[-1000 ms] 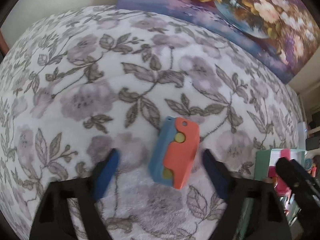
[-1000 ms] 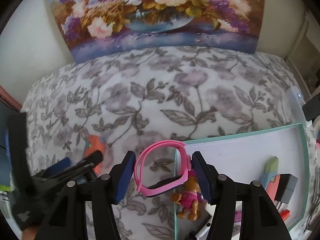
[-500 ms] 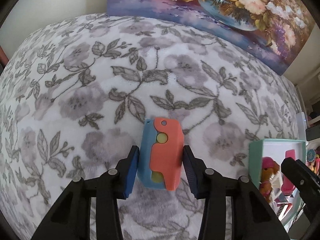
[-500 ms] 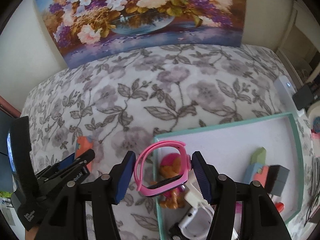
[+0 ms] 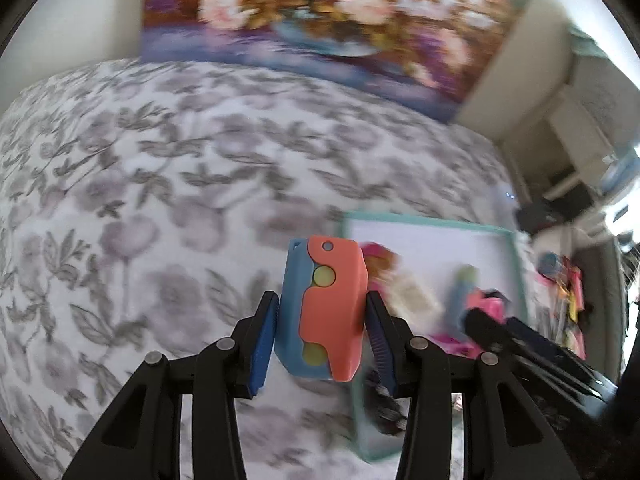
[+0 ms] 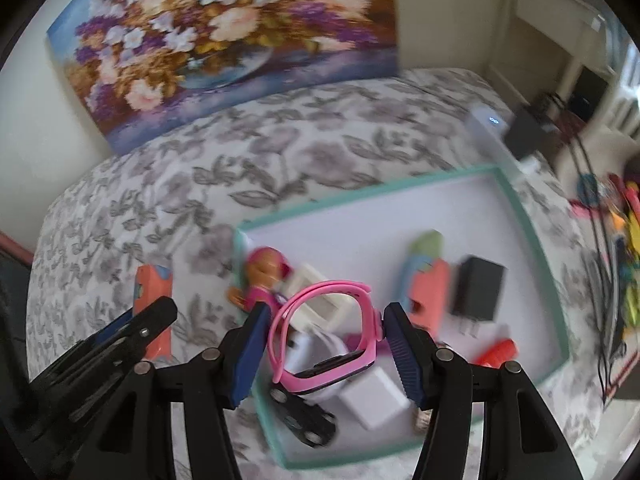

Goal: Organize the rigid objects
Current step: 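Carry the orange-blue toy and pink watch band over the tray with both tools, then open both tools to drop the toy and watch band into the tray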

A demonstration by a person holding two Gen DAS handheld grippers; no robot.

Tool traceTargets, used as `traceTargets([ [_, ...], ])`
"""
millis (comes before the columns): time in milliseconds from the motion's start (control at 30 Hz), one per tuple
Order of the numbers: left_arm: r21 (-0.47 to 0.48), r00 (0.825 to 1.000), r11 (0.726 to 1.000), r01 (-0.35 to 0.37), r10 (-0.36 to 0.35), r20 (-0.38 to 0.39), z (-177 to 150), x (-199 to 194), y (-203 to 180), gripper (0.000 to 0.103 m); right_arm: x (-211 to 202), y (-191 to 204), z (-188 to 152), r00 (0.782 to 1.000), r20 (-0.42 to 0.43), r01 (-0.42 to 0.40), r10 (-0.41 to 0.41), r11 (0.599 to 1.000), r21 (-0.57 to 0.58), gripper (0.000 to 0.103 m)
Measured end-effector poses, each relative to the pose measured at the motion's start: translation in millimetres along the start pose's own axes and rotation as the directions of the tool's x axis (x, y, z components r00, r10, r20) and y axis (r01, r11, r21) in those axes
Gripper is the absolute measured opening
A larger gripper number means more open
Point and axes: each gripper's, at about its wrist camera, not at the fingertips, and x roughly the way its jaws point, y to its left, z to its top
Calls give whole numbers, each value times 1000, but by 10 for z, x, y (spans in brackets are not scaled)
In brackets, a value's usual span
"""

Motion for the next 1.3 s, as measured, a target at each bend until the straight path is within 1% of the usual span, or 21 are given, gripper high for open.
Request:
traceTargets([
  [133,70,1000,998,-1,0,5,-175,-50,-313,45,-81,-237,-130,999,17,38,-38,999,23,62],
  [267,98,1000,995,9,-7,-21,-333,11,-513,45,-100,-575,-245,998,21,55,-57,994,90,62],
  [400,124,999,992,31,-26,-48,-447,105,-665,46,-35,-759,-331,998,6,59,-60,991,119,62],
  [500,139,998,989,46,-39,-51,-469,163,-761,46,43,-823,-354,998,-9,56,-56,990,131,62],
  [600,156,998,987,40,-31,-60,-481,239,-829,46,104,-856,-372,998,-22,68,-65,989,132,62],
  [767,142,997,988,53,-43,-70,-469,292,-808,46,192,-876,-384,998,-43,57,-51,989,134,63],
  [867,145,997,989,38,-28,-72,-475,293,-797,50,210,-843,-389,997,-50,70,-65,990,119,63],
  [933,136,997,990,35,-24,-78,-480,281,-767,55,214,-833,-386,997,-49,73,-67,991,116,64],
  [967,131,997,991,34,-24,-77,-478,267,-753,57,216,-824,-388,996,-49,73,-68,991,113,64],
  [1067,126,999,992,5,1,-53,-482,203,-695,62,226,-795,-394,996,-52,78,-73,992,102,64],
  [1167,106,999,994,-28,33,-40,-507,149,-595,64,238,-760,-407,995,-56,82,-77,993,88,65],
  [1200,100,999,995,-32,36,-40,-511,142,-569,68,238,-746,-414,995,-55,83,-79,993,83,66],
  [1233,88,998,995,-39,42,-41,-526,129,-522,76,240,-725,-425,995,-55,86,-82,993,76,70],
  [1267,79,998,996,-44,48,-41,-536,120,-488,80,242,-715,-432,995,-54,88,-84,994,71,73],
  [1300,67,998,996,-53,56,-38,-554,102,-436,83,245,-706,-441,995,-54,90,-86,994,67,73],
])
